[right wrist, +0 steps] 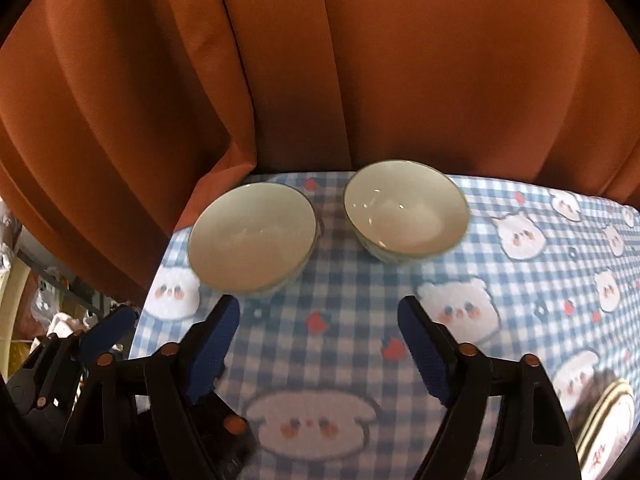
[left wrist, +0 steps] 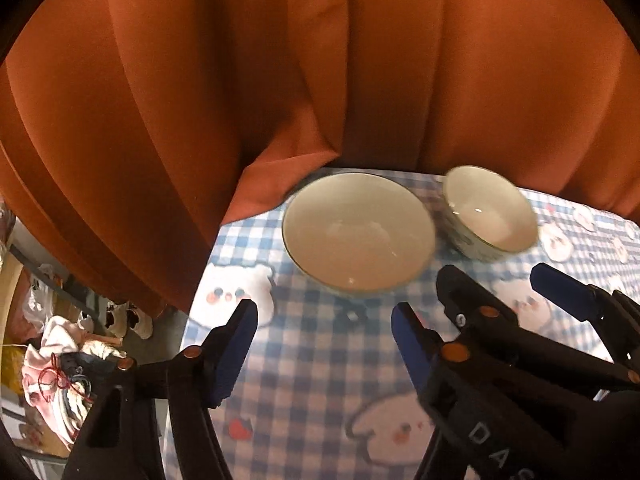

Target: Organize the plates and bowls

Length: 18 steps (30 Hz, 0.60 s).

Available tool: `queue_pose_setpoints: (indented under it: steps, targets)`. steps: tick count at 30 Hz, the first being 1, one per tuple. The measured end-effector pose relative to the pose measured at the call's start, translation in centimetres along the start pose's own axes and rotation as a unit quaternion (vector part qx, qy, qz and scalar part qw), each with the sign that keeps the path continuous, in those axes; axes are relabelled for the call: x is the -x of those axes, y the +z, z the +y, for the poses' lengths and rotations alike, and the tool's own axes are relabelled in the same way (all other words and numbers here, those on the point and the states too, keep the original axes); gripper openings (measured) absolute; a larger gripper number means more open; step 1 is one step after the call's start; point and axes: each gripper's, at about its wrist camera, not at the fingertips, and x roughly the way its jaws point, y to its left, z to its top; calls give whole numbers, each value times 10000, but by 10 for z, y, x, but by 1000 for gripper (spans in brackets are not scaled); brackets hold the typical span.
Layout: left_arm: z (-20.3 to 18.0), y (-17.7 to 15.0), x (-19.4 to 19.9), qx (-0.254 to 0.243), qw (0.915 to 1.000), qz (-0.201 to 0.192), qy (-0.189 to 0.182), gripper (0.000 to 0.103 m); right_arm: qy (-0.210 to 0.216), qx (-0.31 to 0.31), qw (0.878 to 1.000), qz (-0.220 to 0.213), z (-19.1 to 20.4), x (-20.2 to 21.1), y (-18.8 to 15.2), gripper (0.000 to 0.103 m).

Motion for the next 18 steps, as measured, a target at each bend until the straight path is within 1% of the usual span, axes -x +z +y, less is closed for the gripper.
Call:
queue_pose_setpoints:
  steps: [1,6,8,10,16,17,18]
  targets:
    - [2,3,-5,28,10000,-2,14,71,27,7,10000,31,1,-6,4,76]
    - [7,18,-28,112,9999,-44,79,70,155,3,9999,28,4,-32,22,75]
    - [9,22,-37,142,9998,-33,111,65,211,11,9998,52,6,-42,27,71]
    - [11,25,-46,180,9997,7,138,61,265,14,9996,95,7,-53,32,65]
    - [15,37,-68,244,9995,61,183,55,319,60,9993,172,12,-79,43,55]
    - [16,39,-73,268,9994,77,187,51,315,68,9993,181,12,-83,45,54]
    - [16,40,-76,291,9993,88,196,50,309,69,9993,194,13,-87,47,50]
